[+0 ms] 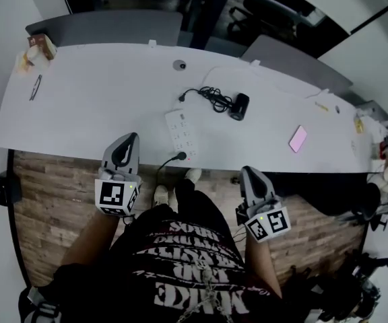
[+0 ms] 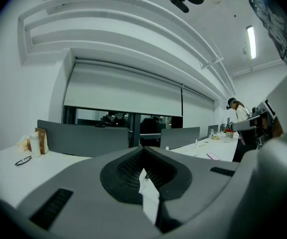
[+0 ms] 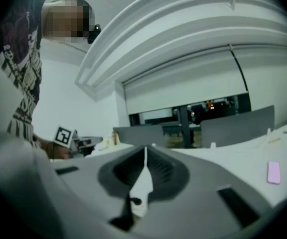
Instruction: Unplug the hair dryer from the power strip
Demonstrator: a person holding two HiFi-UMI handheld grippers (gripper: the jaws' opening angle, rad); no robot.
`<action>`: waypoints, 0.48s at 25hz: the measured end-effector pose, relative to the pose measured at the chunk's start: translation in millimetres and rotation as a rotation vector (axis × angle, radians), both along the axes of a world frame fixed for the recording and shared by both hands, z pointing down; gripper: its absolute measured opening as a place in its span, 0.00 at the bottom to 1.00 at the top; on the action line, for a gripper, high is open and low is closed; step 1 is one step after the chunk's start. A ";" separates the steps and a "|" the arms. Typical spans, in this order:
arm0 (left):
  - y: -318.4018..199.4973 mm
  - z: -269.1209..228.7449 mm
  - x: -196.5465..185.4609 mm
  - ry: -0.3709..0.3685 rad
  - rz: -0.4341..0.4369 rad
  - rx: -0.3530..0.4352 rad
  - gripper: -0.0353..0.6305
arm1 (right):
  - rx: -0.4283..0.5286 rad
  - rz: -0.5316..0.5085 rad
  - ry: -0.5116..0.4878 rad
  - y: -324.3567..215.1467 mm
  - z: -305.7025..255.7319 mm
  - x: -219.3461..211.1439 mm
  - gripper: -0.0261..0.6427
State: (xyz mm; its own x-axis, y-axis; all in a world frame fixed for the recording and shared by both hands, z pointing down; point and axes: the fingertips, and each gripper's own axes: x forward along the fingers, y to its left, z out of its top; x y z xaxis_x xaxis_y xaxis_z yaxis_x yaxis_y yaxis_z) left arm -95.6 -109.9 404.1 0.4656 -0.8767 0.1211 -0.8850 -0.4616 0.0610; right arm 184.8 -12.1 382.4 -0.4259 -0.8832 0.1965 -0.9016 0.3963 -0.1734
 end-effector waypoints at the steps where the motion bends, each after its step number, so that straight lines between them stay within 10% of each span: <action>1: 0.0 4.9 -0.7 0.000 -0.004 -0.009 0.09 | -0.015 -0.014 -0.002 -3.0 4.4 -3.5 0.09; 12: 0.4 55.6 -7.0 -0.058 -0.065 -0.143 0.09 | -0.090 -0.196 -0.086 -71.7 52.1 -45.1 0.09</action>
State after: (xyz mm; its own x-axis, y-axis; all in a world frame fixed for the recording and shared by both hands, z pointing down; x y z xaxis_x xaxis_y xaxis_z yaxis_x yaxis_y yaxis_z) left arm -102.6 -109.5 459.7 0.3967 -0.8767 0.2720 -0.9168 -0.3930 0.0703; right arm 139.7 -83.8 434.5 -0.6064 -0.7621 0.2267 -0.7892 0.5421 -0.2886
